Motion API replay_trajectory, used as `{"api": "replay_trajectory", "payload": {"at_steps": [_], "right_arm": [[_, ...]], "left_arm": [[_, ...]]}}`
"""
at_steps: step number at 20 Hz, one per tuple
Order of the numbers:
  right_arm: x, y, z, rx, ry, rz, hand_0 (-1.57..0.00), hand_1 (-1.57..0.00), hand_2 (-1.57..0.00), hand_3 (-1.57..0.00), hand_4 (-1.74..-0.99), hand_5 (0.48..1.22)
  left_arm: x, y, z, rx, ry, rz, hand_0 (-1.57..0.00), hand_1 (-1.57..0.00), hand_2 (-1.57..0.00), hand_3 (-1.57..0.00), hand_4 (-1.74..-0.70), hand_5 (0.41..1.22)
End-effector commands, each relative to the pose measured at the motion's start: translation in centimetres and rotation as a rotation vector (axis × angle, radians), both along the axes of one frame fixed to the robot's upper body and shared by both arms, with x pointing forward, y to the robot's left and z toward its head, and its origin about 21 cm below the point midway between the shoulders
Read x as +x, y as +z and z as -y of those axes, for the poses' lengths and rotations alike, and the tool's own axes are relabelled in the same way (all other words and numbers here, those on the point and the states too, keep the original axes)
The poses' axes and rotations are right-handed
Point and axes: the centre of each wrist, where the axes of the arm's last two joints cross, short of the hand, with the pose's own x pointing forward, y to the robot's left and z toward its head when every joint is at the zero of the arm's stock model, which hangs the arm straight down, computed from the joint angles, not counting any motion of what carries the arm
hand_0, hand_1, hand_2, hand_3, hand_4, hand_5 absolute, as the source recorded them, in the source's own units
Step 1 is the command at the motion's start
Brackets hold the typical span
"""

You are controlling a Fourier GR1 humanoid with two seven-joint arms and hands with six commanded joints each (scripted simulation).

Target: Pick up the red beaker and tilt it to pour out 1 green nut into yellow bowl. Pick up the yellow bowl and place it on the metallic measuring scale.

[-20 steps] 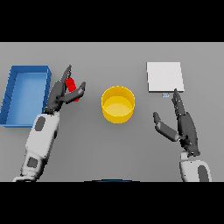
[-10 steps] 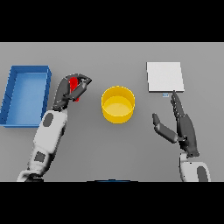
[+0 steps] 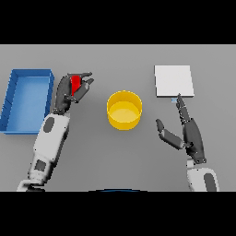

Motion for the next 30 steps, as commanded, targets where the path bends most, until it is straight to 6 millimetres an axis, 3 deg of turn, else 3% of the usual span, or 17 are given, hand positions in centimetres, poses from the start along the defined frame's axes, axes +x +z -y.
{"api": "replay_trajectory", "payload": {"at_steps": [1,4,7,13,24,27,30], "right_arm": [[-0.1,0.0,0.1,0.001,0.001,0.011,0.00,0.00,0.00,0.00,-1.258,0.669],[0.2,-0.1,-0.4,-0.009,-0.008,0.019,0.00,0.00,0.00,0.00,-1.245,0.673],[-0.3,-0.2,-0.2,-0.042,-0.015,0.020,0.00,0.00,0.00,0.00,-1.245,0.688],[-0.9,0.3,-0.3,-0.043,-0.012,0.016,0.00,0.00,0.00,0.00,-1.243,0.710],[-0.7,0.4,-0.1,-0.016,-0.003,0.016,0.00,0.00,0.00,0.00,-1.264,0.717],[-0.6,0.3,-0.6,-0.009,-0.010,0.023,0.00,0.00,0.00,0.00,-1.258,0.697],[-0.7,0.1,-0.8,-0.016,-0.024,0.009,0.00,0.00,0.00,0.00,-1.237,0.671]], "left_arm": [[0.2,0.7,0.1,0.010,0.003,0.020,-1.53,-1.53,-1.53,-1.53,-1.70,1.098],[0.6,3.3,0.7,0.092,-0.025,0.067,-1.55,-1.55,-1.55,-1.55,-1.72,1.101],[0.7,5.6,1.1,0.325,-0.129,0.085,-1.56,-1.56,-1.56,-1.56,-1.73,1.119],[-0.3,6.5,1.2,0.486,-0.214,0.083,-1.56,-1.56,-1.56,-1.56,-1.73,1.113],[1.8,9.5,5.7,1.313,-0.446,0.270,-1.57,-1.57,-1.57,-1.57,-1.74,1.193],[2.5,10.1,7.0,1.498,-0.528,0.290,-1.57,-1.57,-1.57,-1.57,-1.61,1.206],[2.7,11.1,8.5,1.661,-0.617,0.298,-1.57,-1.57,-1.57,-1.57,-1.67,1.214]]}}
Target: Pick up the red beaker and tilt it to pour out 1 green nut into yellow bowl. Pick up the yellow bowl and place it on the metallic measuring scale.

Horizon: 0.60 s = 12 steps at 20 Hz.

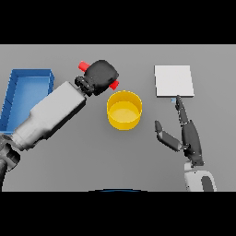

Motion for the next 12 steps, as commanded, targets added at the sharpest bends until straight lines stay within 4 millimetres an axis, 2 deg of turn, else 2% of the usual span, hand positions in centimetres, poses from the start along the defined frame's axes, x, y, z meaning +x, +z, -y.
{"api": "replay_trajectory", "payload": {"at_steps": [1,3,7,12], "right_arm": [[0.0,0.1,0.1,0.015,0.002,0.003,0.00,0.00,0.00,0.00,-1.225,0.663],[0.2,0.1,0.6,0.011,-0.014,0.003,0.00,0.00,0.00,0.00,-1.209,0.654],[0.1,-0.2,0.0,-0.007,-0.009,0.014,0.00,0.00,0.00,0.00,-1.193,0.648],[0.4,-0.1,-0.1,-0.001,-0.028,0.012,0.00,0.00,0.00,0.00,-1.180,0.630]], "left_arm": [[0.0,0.2,0.4,0.040,-0.023,0.001,-1.57,-1.57,-1.57,-1.57,-1.68,1.215],[-0.1,0.2,1.7,0.120,-0.048,0.018,-1.57,-1.57,-1.57,-1.57,-1.70,1.217],[0.2,0.9,2.9,0.307,-0.091,0.071,-1.57,-1.57,-1.57,-1.57,-1.72,1.219],[0.0,0.7,4.0,0.470,-0.180,0.136,-1.57,-1.57,-1.57,-1.57,-1.74,1.220]]}}
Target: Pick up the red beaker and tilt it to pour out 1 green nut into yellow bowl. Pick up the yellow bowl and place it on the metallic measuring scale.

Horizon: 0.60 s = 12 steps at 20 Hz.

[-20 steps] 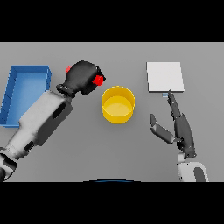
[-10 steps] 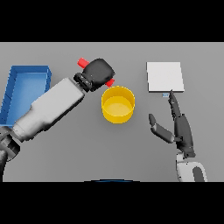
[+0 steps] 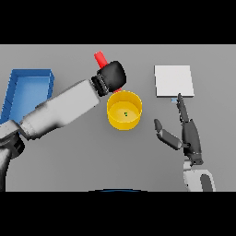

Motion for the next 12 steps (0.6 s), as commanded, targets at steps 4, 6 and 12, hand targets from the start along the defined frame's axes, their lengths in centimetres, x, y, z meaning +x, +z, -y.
{"api": "replay_trajectory", "payload": {"at_steps": [4,6,12], "right_arm": [[-0.1,0.2,0.0,-0.004,0.007,-0.007,0.00,0.00,0.00,0.00,-1.164,0.625],[-0.3,0.4,0.1,-0.006,0.000,0.008,0.00,0.00,0.00,0.00,-1.162,0.627],[-0.6,-0.1,0.2,-0.041,-0.008,0.001,0.00,0.00,0.00,0.00,-1.155,0.637]], "left_arm": [[-0.2,-0.5,1.0,0.149,-0.092,0.082,-1.57,-1.57,-1.57,-1.57,-1.74,1.221],[-0.1,-0.3,1.4,0.203,-0.126,0.120,-1.57,-1.57,-1.57,-1.57,-1.73,1.221],[-0.7,-0.5,3.4,0.323,-0.208,0.194,-1.57,-1.57,-1.57,-1.57,-1.72,1.221]]}}
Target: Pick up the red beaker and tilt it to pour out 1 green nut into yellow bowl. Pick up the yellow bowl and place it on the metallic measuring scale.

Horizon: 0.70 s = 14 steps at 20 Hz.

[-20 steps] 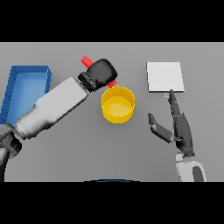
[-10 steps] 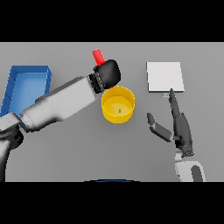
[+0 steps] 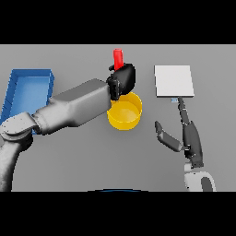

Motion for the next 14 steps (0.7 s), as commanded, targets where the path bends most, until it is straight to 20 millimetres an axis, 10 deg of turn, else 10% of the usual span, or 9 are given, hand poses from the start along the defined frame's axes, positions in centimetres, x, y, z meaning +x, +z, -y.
{"api": "replay_trajectory", "payload": {"at_steps": [1,9,11,14], "right_arm": [[0.3,0.3,-0.1,0.018,-0.002,0.004,0.00,0.00,0.00,0.00,-1.154,0.634],[0.6,0.2,-0.2,0.035,0.022,0.027,0.00,0.00,0.00,0.00,-1.154,0.654],[0.6,0.2,-0.2,0.022,0.020,0.031,0.00,0.00,0.00,0.00,-1.160,0.660],[0.6,0.0,-0.5,0.038,0.034,0.030,0.00,0.00,0.00,0.00,-1.160,0.661]], "left_arm": [[-0.1,0.2,0.3,0.020,-0.020,0.013,-1.57,-1.57,-1.57,-1.57,-1.72,1.221],[2.9,8.9,-0.1,0.032,-0.010,0.169,-1.57,-1.57,-1.57,-1.57,-1.73,1.221],[4.1,12.4,-1.0,-0.052,0.029,0.217,-1.57,-1.57,-1.57,-1.18,-1.73,1.221],[6.1,18.3,-3.9,-0.283,0.185,0.269,-1.57,-1.57,-1.57,-1.37,-1.73,1.221]]}}
